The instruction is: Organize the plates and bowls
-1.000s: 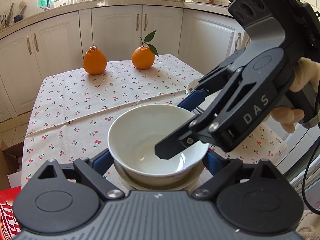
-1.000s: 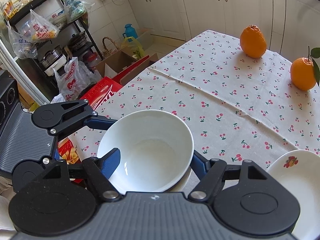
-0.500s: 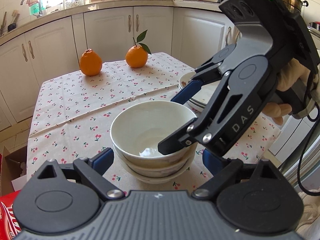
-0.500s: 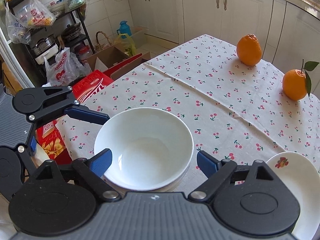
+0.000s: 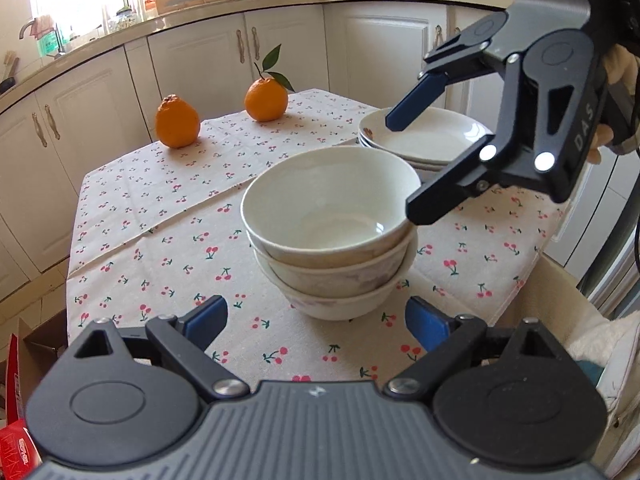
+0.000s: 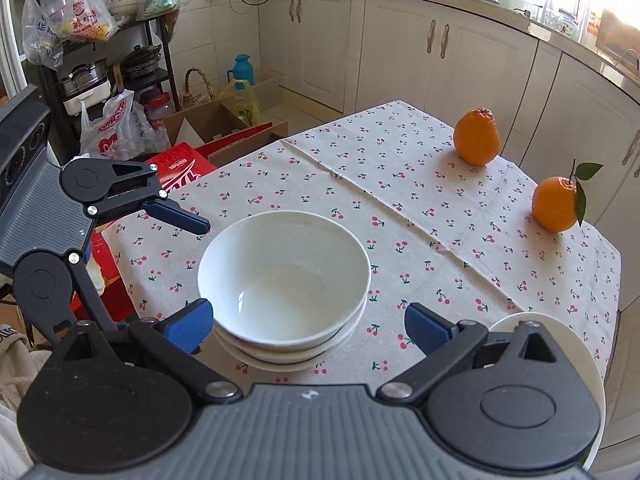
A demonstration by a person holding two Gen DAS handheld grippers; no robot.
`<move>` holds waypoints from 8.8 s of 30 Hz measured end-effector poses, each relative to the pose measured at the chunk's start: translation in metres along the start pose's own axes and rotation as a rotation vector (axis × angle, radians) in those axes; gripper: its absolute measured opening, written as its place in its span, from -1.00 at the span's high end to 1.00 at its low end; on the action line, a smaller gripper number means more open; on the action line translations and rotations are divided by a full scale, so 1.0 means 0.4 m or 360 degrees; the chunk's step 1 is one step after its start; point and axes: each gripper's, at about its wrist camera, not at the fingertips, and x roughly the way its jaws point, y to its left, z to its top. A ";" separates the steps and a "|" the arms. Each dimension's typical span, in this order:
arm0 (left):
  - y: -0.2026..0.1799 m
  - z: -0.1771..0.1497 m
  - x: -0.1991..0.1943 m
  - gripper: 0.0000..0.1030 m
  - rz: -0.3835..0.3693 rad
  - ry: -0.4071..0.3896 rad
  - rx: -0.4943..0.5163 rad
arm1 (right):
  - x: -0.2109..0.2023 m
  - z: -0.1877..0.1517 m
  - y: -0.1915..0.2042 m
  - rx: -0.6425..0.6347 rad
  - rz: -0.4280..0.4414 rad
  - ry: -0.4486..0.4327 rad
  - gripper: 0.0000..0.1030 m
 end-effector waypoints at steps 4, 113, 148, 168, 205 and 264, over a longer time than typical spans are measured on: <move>0.014 -0.013 0.016 -0.85 -0.0054 0.0044 -0.0035 | -0.001 -0.021 0.022 -0.0058 -0.0015 0.0024 -1.00; 0.049 0.166 0.140 -0.57 -0.0655 0.0079 0.0571 | 0.069 -0.047 -0.082 -0.0425 0.0287 0.0144 -0.75; -0.161 0.430 0.420 -0.57 -0.0799 0.0078 0.0786 | -0.072 -0.222 -0.424 -0.0163 0.0067 0.0155 -0.76; -0.170 0.427 0.432 -0.59 -0.0763 0.0111 0.0767 | -0.050 -0.240 -0.443 -0.0098 0.0082 0.0138 -0.83; -0.216 0.219 -0.009 -0.99 0.0349 -0.0209 -0.0387 | -0.239 -0.304 -0.090 0.1041 -0.0990 -0.0121 -1.00; -0.222 0.170 -0.071 -0.99 0.0569 -0.0164 -0.0602 | -0.281 -0.289 0.041 0.1005 -0.1156 -0.0317 -1.00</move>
